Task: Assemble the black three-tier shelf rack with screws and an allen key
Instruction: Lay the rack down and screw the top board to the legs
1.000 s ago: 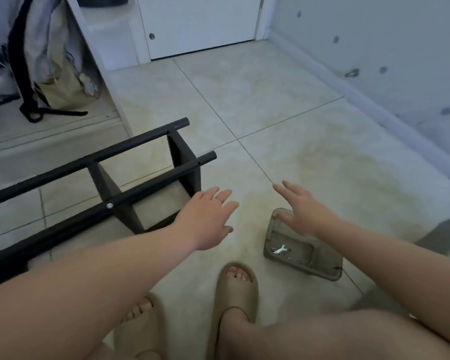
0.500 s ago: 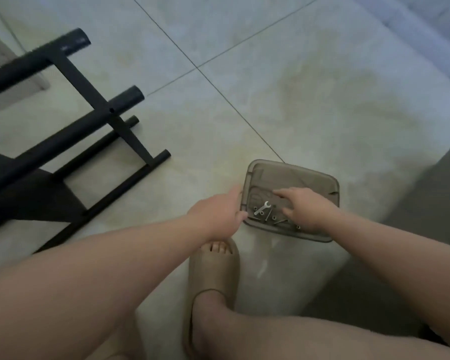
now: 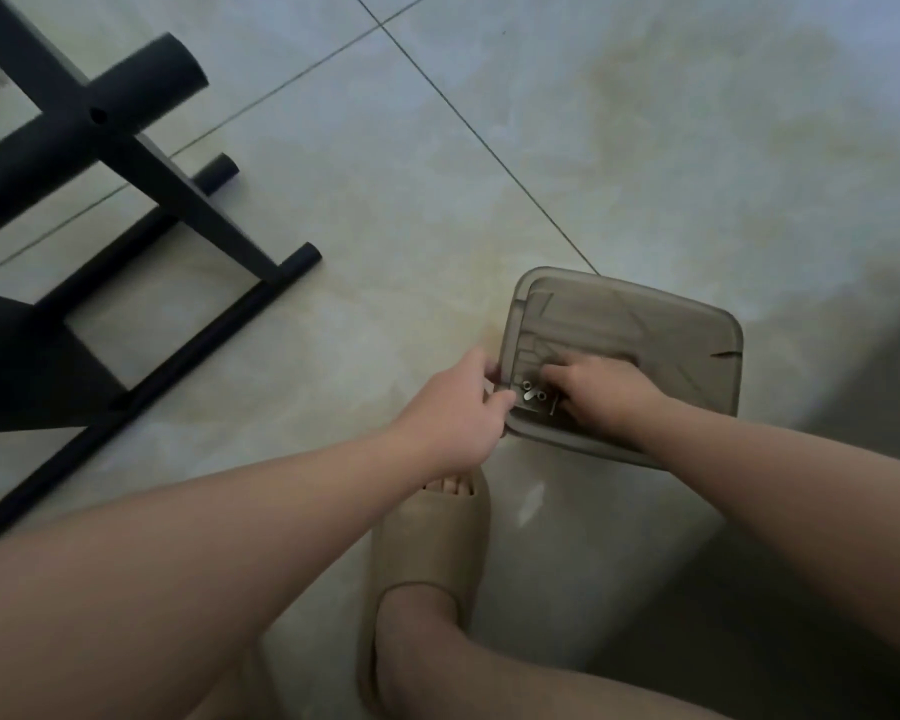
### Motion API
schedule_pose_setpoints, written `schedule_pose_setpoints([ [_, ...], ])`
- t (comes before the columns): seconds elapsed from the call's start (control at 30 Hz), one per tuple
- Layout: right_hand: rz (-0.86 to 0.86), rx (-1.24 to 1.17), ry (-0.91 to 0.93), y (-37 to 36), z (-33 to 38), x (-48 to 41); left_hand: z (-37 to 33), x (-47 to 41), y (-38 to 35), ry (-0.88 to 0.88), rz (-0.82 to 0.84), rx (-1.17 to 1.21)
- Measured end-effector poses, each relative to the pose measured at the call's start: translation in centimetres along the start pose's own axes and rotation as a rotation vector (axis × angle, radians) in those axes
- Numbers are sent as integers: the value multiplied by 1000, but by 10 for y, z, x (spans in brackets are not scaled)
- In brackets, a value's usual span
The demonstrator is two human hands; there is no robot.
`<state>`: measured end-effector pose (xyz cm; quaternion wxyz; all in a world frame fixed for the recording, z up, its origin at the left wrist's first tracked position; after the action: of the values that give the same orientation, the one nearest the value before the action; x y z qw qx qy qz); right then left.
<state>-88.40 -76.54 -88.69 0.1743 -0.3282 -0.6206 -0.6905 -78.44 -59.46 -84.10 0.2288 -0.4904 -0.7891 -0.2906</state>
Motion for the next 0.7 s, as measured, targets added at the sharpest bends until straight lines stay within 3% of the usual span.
schedule_pose_setpoints([
  [0.13,-45,-2,-2,2,-3,2,-2,2,2,8,6,-36],
  [0.27,-98,-200,-78,24,-5,19,-11,13,18,25,24,-181],
  [0.43,-257,-356,-104,87,1,53,-38,49,73,-96,-58,-401],
  [0.53,-397,-440,-51,139,22,74,-61,80,116,-222,-242,-430],
  [0.63,-492,-560,-22,194,55,92,-75,116,161,-366,-519,-415],
  [0.7,-534,-654,5,229,81,103,-75,140,193,-416,-714,-536],
])
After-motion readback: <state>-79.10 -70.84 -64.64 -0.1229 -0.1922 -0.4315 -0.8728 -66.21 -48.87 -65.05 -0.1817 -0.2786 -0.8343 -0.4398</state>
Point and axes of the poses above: each hand's wrist, its own x-axis away from the middle knuckle, its own y-axis out of the back of the hand, z = x × y, the point moved 2 cm from there along -x, towards the middle knuckle, and after that the axes turned 7 degrees about x, right-handed, at the moved point
